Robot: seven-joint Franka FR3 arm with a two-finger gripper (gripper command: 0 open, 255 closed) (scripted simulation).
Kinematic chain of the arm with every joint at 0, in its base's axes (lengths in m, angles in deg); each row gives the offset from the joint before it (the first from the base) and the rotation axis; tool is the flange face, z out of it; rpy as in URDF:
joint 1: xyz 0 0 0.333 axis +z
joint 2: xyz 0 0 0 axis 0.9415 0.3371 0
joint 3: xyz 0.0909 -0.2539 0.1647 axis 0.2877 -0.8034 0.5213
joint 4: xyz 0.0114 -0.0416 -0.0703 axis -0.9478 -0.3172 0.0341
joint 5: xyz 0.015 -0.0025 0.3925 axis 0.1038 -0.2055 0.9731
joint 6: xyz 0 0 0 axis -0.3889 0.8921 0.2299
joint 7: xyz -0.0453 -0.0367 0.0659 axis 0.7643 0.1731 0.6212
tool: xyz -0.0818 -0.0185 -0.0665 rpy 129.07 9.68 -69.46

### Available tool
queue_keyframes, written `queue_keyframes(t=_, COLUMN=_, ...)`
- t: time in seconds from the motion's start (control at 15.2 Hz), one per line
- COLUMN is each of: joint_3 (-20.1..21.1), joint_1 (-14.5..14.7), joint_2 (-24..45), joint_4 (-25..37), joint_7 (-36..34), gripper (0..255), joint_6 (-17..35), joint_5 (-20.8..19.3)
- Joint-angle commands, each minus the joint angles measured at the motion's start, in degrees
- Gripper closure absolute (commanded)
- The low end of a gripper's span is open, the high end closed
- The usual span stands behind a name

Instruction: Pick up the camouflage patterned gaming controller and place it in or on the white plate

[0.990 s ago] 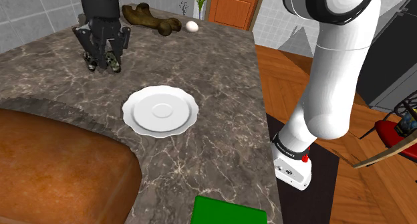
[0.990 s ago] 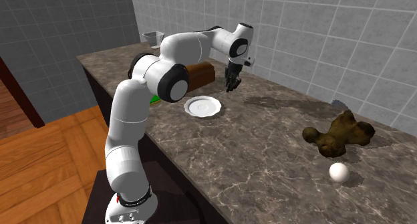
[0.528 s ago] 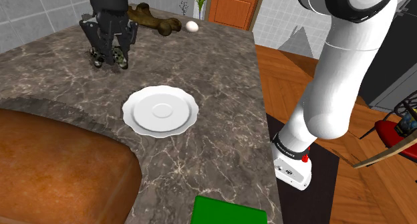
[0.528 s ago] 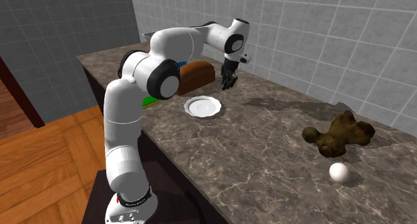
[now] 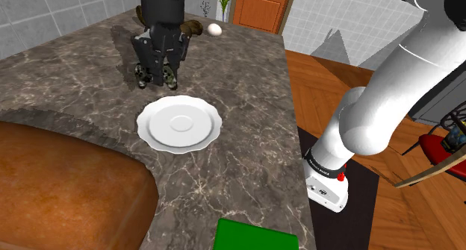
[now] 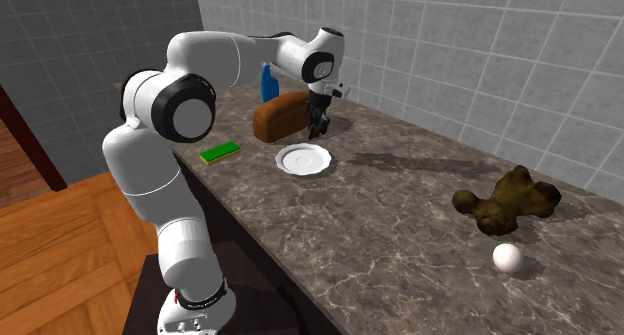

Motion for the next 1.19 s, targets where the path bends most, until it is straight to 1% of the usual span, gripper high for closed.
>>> queue_keyframes(t=0.0, joint_3=-0.2, joint_1=0.2, joint_2=-5.3, joint_4=-5.8, joint_7=0.8, gripper=255, joint_6=0.7, joint_5=2.1)
queue_keyframes(t=0.2, joint_3=-0.4, joint_1=0.9, joint_2=-11.4, joint_4=-11.4, joint_7=1.2, gripper=255, joint_6=0.5, joint_5=4.3)
queue_keyframes(t=1.12, joint_3=0.7, joint_1=1.3, joint_2=-9.6, joint_4=-20.6, joint_7=2.8, gripper=255, joint_6=11.3, joint_5=5.0)
